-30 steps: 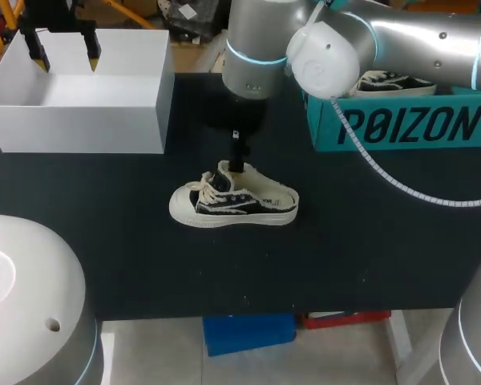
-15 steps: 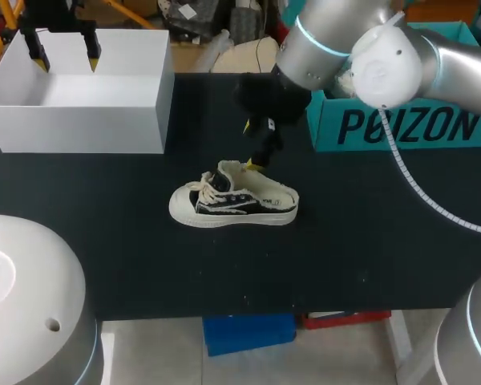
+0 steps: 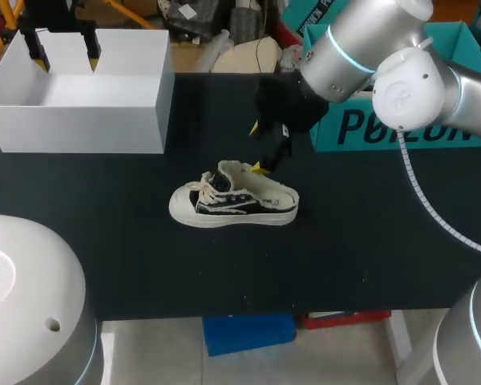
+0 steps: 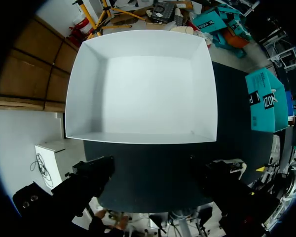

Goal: Take the shoe out of the shoebox, open the shoe tongue, remove and reinsert the insole, then place the shoe into the shoebox

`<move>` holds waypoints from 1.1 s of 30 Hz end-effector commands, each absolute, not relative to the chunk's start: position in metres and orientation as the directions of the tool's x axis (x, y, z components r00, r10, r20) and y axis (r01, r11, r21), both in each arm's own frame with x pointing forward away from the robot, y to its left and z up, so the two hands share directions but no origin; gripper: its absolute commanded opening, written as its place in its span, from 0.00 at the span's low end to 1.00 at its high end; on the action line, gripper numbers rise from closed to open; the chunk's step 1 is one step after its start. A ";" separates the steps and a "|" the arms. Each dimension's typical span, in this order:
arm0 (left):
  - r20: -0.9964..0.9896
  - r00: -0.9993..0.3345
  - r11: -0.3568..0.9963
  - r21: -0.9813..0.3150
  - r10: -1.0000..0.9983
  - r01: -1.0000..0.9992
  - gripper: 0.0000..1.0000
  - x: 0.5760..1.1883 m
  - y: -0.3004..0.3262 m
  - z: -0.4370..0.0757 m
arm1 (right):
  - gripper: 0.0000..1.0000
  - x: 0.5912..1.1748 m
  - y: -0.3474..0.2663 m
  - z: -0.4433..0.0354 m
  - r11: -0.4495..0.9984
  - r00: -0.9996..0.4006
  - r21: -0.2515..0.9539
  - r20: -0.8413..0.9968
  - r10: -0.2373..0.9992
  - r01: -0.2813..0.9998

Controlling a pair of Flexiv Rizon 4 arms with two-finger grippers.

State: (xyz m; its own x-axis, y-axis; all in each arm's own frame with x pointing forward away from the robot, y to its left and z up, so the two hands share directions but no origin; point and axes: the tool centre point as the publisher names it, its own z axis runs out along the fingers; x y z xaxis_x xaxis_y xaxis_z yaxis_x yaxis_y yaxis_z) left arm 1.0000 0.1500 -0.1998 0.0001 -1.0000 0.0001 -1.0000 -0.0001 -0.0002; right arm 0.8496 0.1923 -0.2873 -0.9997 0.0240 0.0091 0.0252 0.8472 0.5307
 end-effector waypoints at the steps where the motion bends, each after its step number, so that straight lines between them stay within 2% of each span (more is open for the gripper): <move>1: 0.000 0.000 0.000 0.000 -1.000 -1.000 1.00 1.000 0.150 -0.200 | 1.00 0.849 0.192 -0.288 0.846 -1.000 0.532 0.009 0.025 0.025; 25: 0.000 0.000 0.000 0.000 -1.000 -1.000 1.00 1.000 0.150 -0.200 | 1.00 0.849 0.192 -0.288 0.846 -1.000 0.532 0.009 0.025 0.025; 33: 0.000 0.000 0.000 0.000 -1.000 -1.000 1.00 1.000 0.150 -0.200 | 1.00 0.846 0.170 -0.290 0.827 -0.996 0.560 -0.051 0.078 0.036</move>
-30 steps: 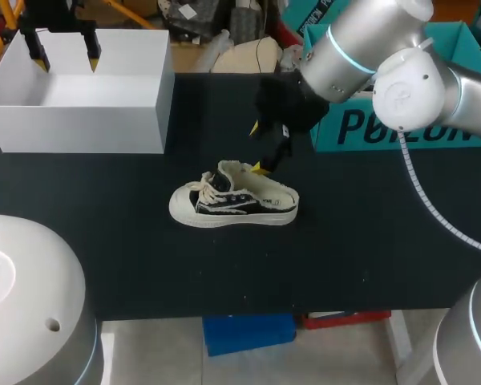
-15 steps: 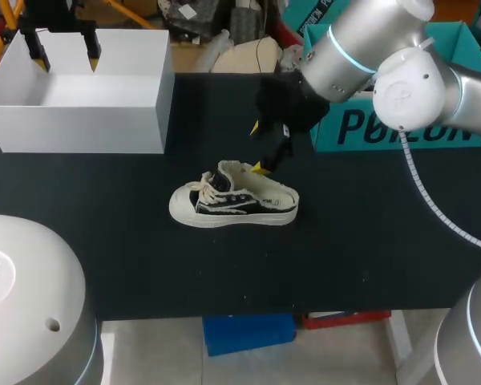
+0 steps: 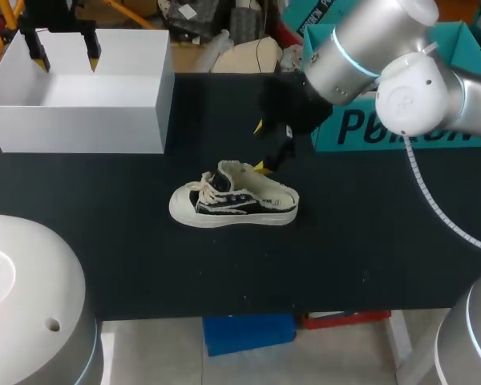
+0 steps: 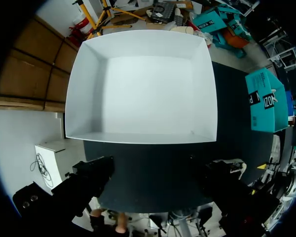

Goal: Take the shoe out of the shoebox, open the shoe tongue, remove and reinsert the insole, then place the shoe into the shoebox

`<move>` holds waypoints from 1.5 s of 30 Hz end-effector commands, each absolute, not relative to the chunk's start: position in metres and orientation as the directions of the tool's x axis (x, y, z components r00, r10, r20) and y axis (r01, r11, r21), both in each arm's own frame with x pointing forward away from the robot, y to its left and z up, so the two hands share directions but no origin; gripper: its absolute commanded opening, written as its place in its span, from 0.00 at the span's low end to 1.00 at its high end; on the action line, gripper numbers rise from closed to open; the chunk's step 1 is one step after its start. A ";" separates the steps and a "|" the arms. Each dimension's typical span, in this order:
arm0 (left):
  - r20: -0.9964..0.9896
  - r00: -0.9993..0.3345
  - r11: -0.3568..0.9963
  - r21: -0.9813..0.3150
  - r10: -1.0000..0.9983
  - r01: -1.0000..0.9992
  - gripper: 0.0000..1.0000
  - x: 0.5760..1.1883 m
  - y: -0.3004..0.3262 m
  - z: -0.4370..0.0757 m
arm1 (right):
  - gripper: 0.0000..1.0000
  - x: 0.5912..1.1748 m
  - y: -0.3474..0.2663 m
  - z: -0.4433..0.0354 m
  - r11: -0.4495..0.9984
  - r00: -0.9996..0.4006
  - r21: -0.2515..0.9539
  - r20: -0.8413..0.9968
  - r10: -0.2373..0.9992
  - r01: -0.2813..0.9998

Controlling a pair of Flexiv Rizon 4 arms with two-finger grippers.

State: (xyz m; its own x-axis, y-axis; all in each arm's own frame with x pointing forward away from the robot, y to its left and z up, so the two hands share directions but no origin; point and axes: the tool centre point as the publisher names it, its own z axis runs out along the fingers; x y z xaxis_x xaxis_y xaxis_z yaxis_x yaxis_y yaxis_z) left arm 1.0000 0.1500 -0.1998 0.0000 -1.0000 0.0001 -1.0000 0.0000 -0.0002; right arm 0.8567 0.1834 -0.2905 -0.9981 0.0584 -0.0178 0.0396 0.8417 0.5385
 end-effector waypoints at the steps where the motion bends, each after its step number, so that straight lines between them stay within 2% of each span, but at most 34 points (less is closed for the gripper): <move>1: 0.000 0.000 0.000 0.000 -1.000 -1.000 1.00 1.000 0.150 -0.200 | 1.00 0.846 0.168 -0.289 0.826 -0.995 0.563 -0.059 0.077 0.030; 23: 0.000 0.000 0.000 0.000 -1.000 -1.000 1.00 1.000 0.150 -0.200 | 1.00 0.837 0.145 -0.331 0.667 -0.986 0.743 -0.143 0.082 -0.053; 45: 0.000 0.000 0.000 0.000 -1.000 -1.000 1.00 1.000 0.150 -0.200 | 1.00 0.834 0.122 -0.380 0.587 -0.984 0.809 -0.104 0.143 0.000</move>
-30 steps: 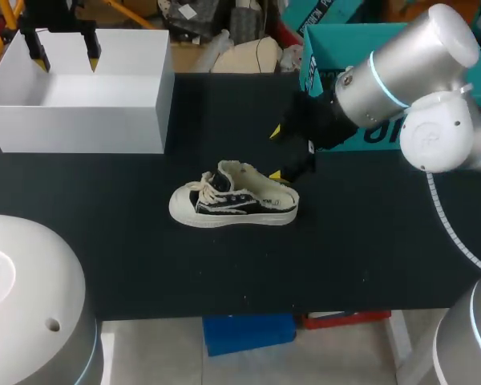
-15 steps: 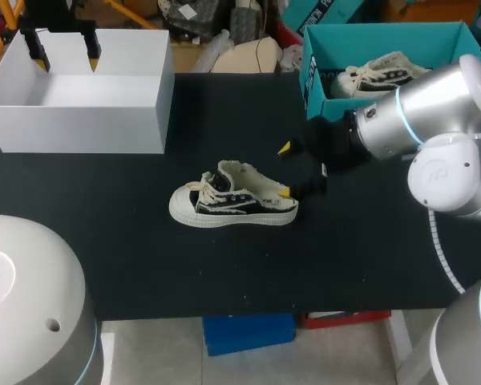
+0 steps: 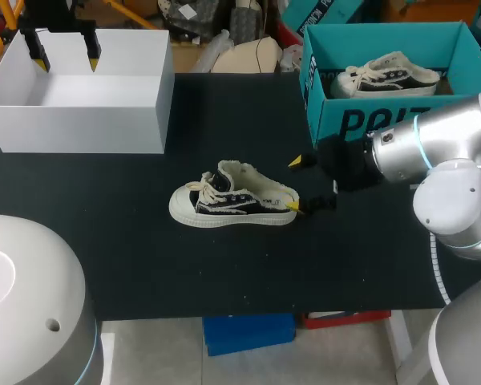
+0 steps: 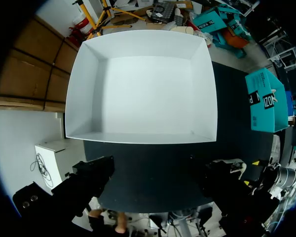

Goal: Take the shoe out of the shoebox, open the shoe tongue, remove and reinsert the insole, then place the shoe into the shoebox

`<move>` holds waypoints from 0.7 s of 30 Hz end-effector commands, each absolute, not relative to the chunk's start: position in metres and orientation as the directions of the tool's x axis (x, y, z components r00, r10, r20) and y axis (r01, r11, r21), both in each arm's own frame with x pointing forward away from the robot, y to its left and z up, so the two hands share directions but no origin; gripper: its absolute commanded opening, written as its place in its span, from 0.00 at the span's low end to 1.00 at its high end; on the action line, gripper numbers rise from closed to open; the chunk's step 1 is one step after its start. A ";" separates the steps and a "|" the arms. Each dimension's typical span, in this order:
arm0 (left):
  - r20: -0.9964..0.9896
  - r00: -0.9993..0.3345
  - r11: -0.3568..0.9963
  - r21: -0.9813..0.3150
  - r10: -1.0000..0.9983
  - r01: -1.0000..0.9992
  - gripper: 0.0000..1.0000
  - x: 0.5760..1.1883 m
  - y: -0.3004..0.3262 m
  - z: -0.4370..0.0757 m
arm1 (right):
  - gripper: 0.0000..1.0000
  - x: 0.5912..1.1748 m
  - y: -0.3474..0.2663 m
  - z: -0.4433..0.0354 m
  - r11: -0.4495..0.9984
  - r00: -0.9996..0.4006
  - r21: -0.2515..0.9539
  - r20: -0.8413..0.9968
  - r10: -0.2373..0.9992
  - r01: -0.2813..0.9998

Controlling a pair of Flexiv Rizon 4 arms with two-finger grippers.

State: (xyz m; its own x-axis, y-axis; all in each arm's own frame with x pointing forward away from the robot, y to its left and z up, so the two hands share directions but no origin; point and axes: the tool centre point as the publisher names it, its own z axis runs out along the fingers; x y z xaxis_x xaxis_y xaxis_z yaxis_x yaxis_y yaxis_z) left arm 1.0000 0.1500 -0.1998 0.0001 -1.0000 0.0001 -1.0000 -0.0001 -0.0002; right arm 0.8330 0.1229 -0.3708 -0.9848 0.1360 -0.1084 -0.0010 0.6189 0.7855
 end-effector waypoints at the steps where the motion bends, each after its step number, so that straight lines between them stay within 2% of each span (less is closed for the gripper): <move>1: 0.000 0.000 0.000 0.000 -1.000 -1.000 1.00 1.000 0.150 -0.200 | 1.00 0.834 0.121 -0.381 0.580 -0.984 0.815 -0.102 0.146 0.002; 21: 0.000 0.000 0.000 0.000 -1.000 -1.000 1.00 1.000 0.150 -0.200 | 1.00 0.847 0.118 -0.408 0.525 -0.984 0.850 -0.066 0.166 0.032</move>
State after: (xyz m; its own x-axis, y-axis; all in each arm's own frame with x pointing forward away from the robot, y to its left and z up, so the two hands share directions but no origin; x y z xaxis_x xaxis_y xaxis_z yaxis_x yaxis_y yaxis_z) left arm 1.0000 0.1500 -0.1998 0.0001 -1.0000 0.0001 -1.0000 -0.0001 -0.0002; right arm 0.8441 0.1156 -0.4026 -0.9842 0.1646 -0.0647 0.0337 0.5339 0.8449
